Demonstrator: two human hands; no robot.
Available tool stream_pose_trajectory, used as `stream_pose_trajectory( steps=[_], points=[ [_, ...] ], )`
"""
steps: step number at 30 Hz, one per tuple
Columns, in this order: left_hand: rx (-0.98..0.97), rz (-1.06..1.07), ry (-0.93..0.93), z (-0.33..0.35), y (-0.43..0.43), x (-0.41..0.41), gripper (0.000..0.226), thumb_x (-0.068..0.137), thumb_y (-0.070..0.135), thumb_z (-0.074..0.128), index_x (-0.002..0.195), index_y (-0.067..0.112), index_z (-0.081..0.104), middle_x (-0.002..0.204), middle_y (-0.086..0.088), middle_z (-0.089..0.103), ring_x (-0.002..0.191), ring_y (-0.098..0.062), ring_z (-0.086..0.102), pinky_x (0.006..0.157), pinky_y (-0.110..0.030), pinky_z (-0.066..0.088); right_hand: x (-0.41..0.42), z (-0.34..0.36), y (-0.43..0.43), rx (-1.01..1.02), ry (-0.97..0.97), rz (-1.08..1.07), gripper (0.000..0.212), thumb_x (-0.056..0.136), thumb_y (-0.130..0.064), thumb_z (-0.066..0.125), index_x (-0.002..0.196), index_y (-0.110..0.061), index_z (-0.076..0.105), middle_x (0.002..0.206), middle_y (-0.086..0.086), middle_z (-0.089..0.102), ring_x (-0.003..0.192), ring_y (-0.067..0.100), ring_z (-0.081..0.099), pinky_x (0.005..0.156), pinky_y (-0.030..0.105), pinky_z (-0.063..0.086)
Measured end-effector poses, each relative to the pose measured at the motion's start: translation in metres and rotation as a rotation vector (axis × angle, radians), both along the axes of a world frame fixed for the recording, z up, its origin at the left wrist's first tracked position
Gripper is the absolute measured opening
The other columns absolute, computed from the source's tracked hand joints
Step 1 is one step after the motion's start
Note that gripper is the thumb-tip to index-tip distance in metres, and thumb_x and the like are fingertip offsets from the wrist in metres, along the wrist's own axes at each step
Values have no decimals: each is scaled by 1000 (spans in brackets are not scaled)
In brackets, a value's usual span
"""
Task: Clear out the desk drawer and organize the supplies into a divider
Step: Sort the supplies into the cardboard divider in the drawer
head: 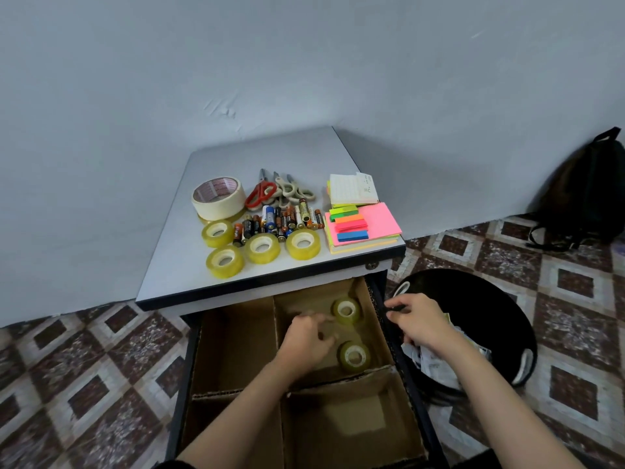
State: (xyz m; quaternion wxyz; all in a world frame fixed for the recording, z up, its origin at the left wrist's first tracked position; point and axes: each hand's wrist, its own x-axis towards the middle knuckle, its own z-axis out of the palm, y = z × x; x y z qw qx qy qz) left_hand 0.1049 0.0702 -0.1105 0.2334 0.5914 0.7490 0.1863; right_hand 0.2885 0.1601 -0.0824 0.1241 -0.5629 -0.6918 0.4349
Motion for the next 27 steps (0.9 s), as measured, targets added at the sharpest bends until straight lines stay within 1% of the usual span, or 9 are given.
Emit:
stream_pose_trajectory(
  steps=[3,6,9,13,17,19,21,23,27],
  points=[
    [46,-67,18,26,-16,-6,25,92,23,57,115,19,64,115,1,64,97,-4,58,88,-17,48,4,8,-6,98,58,-78,19,92,-16,57,107,-12,69,86,5,65,67,17,59,66,26,47],
    [106,-78,31,54,-34,-15,19,91,22,58,107,19,69,106,9,66,88,5,57,85,-10,47,9,15,-14,228,140,-148,14,90,-14,60,94,-15,73,93,5,69,76,22,64,71,33,51],
    [152,-106,42,89,-53,-32,19,89,24,61,105,21,71,99,14,67,82,11,55,80,-3,43,12,32,-21,408,241,-187,7,83,-9,68,85,-9,76,82,2,69,81,17,63,68,16,44],
    [202,-57,67,132,-65,-64,14,85,22,65,98,20,73,87,20,63,83,6,59,76,-2,43,6,78,-9,507,352,-168,5,78,-6,72,78,-11,73,77,6,69,67,9,59,62,3,42],
    [292,49,62,151,-56,-88,11,81,22,71,90,18,76,79,21,63,84,0,61,72,-6,46,-21,124,9,620,268,-18,6,76,-11,76,81,-9,76,60,-12,59,55,3,52,56,6,38],
    [313,78,65,157,-44,-96,16,81,26,71,93,18,75,83,14,67,80,-2,62,75,-12,47,-40,143,18,651,205,84,7,76,-13,76,82,-10,76,58,-11,56,54,4,49,56,11,36],
    [322,100,90,161,-29,-104,22,81,29,71,100,18,73,92,6,69,82,-2,60,77,-17,46,-60,154,29,661,113,167,10,77,-16,75,87,-12,75,60,-11,55,59,7,49,64,22,37],
    [327,125,116,163,-14,-114,27,81,28,71,105,17,71,101,1,69,86,-7,58,76,-19,42,-79,157,38,659,20,252,15,78,-19,73,92,-13,73,65,-11,56,66,11,51,64,23,35],
    [293,212,177,156,10,-136,33,83,26,69,114,12,67,113,-5,66,99,-16,60,80,-22,41,-113,150,54,623,-82,353,24,79,-24,72,100,-14,71,86,3,69,75,14,57,60,23,37]
  ],
)
